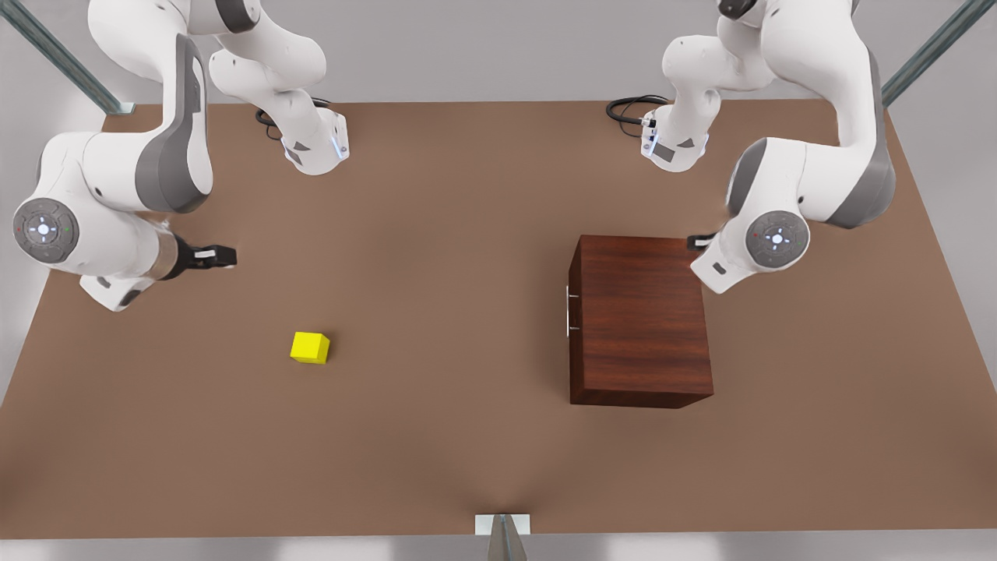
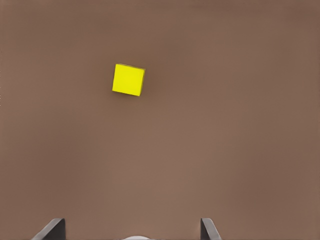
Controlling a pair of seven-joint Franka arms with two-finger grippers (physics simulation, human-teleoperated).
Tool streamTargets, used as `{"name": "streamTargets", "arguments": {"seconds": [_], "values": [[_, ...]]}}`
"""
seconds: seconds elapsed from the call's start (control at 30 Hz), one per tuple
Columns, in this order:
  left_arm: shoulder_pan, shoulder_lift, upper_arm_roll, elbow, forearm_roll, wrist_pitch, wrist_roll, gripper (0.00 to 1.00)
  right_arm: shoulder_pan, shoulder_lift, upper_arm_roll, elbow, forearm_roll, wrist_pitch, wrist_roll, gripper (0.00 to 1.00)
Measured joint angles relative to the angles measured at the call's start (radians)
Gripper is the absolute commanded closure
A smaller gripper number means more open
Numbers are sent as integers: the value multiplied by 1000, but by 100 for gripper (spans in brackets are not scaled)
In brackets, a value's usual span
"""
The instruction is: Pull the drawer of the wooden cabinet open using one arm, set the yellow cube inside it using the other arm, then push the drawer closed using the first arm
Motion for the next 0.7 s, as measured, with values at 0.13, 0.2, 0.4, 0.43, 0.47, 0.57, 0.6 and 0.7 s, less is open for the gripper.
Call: {"name": "streamTargets", "arguments": {"seconds": [0.13,0.2,0.4,0.43,0.47,0.57,0.6,0.7], "values": [[-10,-4,14,7,-19,73,-6,0,0,3,0,-4,-1,94,-23,0],[-42,37,13,46,-21,98,-13,0,-1,5,-1,-8,-1,125,-32,0],[-318,373,-30,388,55,130,-114,0,0,23,0,-19,-1,182,-56,0],[-351,399,-29,400,77,135,-134,0,0,25,0,-21,-1,187,-59,0],[-373,419,-28,409,95,139,-155,0,0,27,-1,-22,-1,192,-62,0],[-416,473,-26,439,132,160,-228,0,-1,34,-1,-25,-1,202,-70,0],[-427,481,-27,446,138,169,-253,0,-2,36,-1,-25,-1,204,-72,0],[-446,509,-27,455,148,224,-328,0,-3,42,0,-25,-1,210,-79,0]]}}
